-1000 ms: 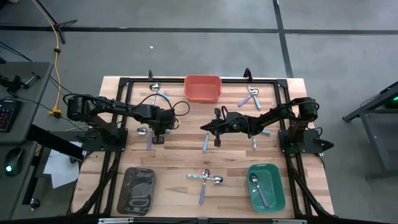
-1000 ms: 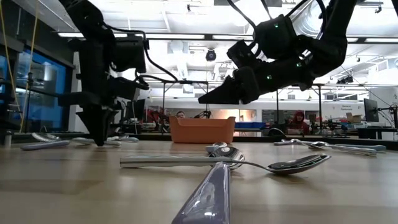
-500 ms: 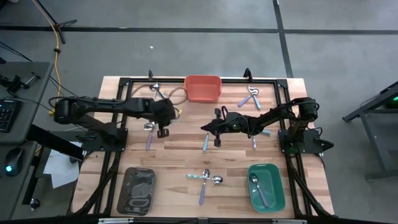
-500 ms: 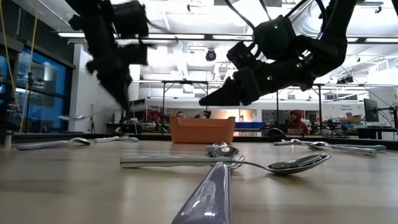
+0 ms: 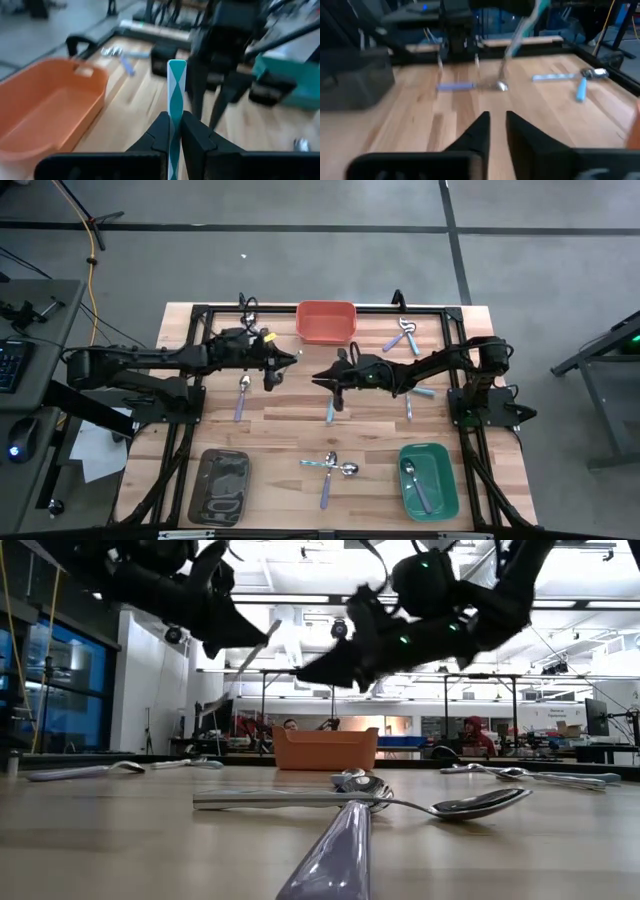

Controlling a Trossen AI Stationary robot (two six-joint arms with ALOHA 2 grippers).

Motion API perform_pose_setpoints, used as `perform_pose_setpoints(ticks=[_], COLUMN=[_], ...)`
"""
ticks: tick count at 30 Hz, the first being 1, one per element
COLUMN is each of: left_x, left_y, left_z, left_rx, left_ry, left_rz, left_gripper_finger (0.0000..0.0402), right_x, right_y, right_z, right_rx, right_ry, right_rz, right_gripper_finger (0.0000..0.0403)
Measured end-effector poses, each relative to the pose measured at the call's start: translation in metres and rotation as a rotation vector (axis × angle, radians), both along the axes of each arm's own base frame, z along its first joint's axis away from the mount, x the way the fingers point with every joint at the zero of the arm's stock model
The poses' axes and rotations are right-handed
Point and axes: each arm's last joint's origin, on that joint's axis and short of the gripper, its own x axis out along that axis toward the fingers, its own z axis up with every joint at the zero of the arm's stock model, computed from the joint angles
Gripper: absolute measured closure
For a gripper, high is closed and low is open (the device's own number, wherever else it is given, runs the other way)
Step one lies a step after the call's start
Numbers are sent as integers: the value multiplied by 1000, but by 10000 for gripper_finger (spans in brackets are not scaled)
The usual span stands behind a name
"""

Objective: Sort silverware by color (type)
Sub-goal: Put the middle left blue and white spoon into the orange bin

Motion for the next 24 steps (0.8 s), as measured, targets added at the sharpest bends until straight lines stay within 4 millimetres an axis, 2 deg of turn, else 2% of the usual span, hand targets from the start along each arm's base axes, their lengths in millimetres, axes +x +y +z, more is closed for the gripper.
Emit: perform_pose_setpoints(ticks=[7,12,18,24], left_x=[-1,0,0,1], left_y=[-2,-4,-4,-5], left_z=[-1,3,6,8], left_rx=[-8,5,16,13], left_ry=[-164,-210,-242,-261], left_rz=[-63,-75,-78,-84], left_gripper_finger=[387,387,387,387], right_x=[29,44,53,54], right_y=[-3,-8,-8,-8], right_z=[17,36,51,54], right_rx=[44,11,-56,-91], right_ry=[-20,-54,-59,-67], right_rz=[-17,-35,9,32], right_gripper_finger=[245,214,230,301])
